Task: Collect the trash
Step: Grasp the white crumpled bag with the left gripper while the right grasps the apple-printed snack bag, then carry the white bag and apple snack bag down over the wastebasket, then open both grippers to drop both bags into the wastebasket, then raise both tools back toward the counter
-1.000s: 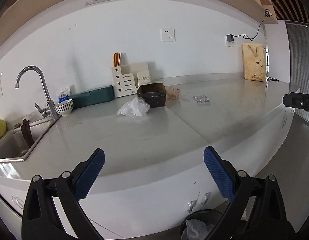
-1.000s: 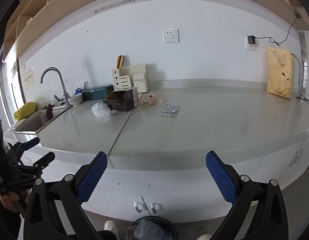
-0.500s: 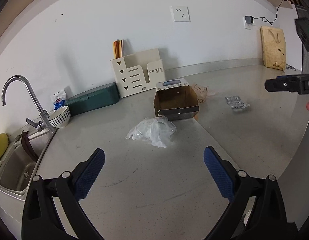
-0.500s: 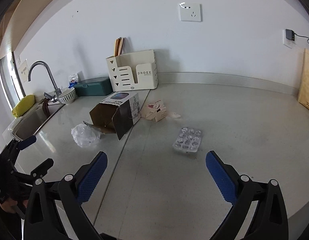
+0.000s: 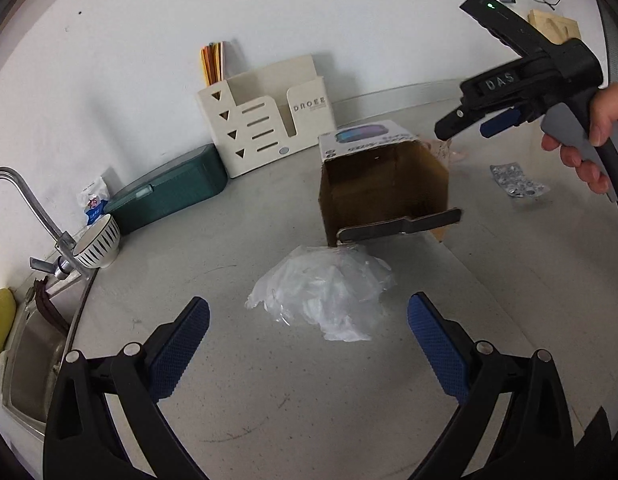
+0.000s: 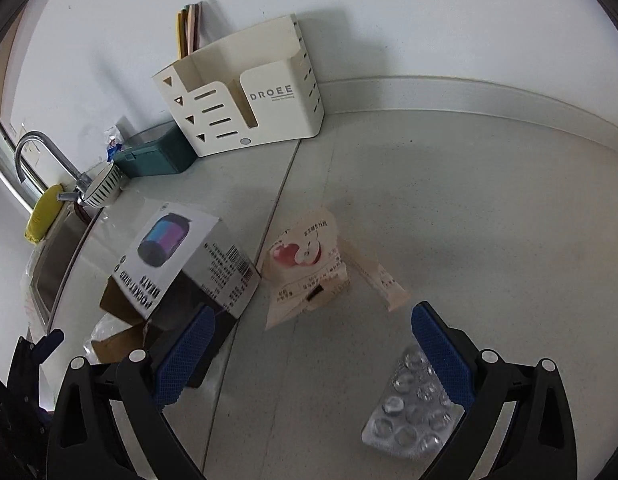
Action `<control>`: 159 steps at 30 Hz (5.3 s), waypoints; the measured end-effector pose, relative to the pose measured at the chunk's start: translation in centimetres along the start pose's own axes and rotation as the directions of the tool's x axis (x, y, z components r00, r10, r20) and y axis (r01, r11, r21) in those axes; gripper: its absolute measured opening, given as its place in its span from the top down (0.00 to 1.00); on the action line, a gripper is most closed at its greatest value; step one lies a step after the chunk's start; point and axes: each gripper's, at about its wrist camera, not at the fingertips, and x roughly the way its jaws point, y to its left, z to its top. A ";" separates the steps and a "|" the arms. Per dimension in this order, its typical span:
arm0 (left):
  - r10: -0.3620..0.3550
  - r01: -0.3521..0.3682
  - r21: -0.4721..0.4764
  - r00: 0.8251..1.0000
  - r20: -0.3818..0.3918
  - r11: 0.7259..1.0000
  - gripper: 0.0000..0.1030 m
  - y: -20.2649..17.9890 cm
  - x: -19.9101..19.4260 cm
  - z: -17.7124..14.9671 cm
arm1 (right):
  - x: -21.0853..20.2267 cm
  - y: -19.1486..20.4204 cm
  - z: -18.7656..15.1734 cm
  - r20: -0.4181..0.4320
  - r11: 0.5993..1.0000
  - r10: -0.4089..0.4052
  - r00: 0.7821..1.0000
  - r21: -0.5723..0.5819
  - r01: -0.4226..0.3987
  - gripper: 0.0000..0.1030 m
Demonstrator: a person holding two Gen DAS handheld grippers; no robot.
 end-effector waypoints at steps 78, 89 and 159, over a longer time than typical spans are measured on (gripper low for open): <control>-0.355 0.357 -0.062 0.934 0.037 0.932 0.69 -7.3 -21.0 -14.0 | -23.4 7.4 -28.4 0.101 0.996 0.071 0.992 -0.068 -0.064 0.64; -0.426 0.424 -0.042 0.902 -0.069 0.905 0.69 -11.3 -19.0 -20.1 | -19.7 7.0 -37.6 0.024 0.994 0.109 0.994 -0.008 -0.109 0.64; -0.402 0.403 -0.099 0.800 -0.446 0.910 0.08 -24.3 5.1 -36.8 | 6.2 -4.2 -52.5 -0.325 0.967 -0.141 0.935 0.159 0.201 0.06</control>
